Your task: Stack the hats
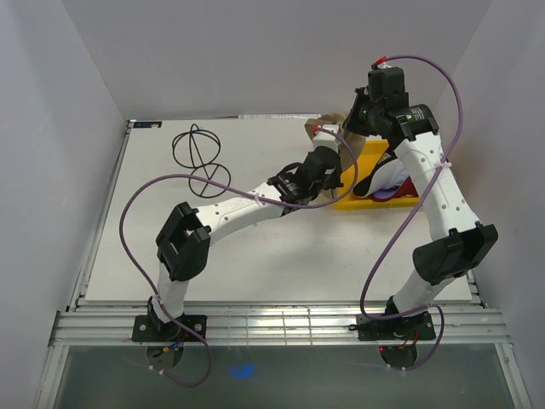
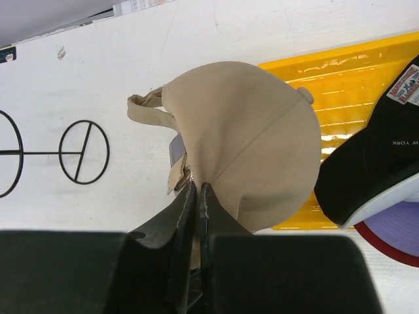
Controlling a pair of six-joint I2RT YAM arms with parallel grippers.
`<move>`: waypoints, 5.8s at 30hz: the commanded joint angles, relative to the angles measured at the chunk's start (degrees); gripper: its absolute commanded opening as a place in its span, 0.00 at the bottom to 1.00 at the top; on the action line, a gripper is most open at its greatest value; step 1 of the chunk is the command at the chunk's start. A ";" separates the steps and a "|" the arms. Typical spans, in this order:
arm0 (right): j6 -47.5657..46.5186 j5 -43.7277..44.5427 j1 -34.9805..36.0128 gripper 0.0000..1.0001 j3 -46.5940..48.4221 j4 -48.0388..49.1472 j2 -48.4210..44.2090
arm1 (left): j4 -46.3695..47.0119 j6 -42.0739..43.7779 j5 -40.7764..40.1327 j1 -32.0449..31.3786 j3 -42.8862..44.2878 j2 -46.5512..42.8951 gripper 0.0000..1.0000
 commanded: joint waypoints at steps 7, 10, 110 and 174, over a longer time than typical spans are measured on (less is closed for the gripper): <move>-0.27 -4.77 0.55 0.61 1.61 5.25 -4.73 | -3.86 -8.59 26.20 9.81 -2.36 -13.79 0.00; -0.18 -6.63 0.55 0.85 3.98 5.78 -4.47 | -2.45 -11.58 33.16 15.08 -6.84 -19.50 0.00; 28.48 -40.56 21.38 0.75 -20.88 62.38 22.69 | 104.17 -88.06 87.85 78.55 -63.64 0.17 0.14; 19.33 -35.81 22.79 0.70 -19.39 52.01 24.01 | 1.33 -13.88 76.06 81.81 -46.49 -18.72 0.71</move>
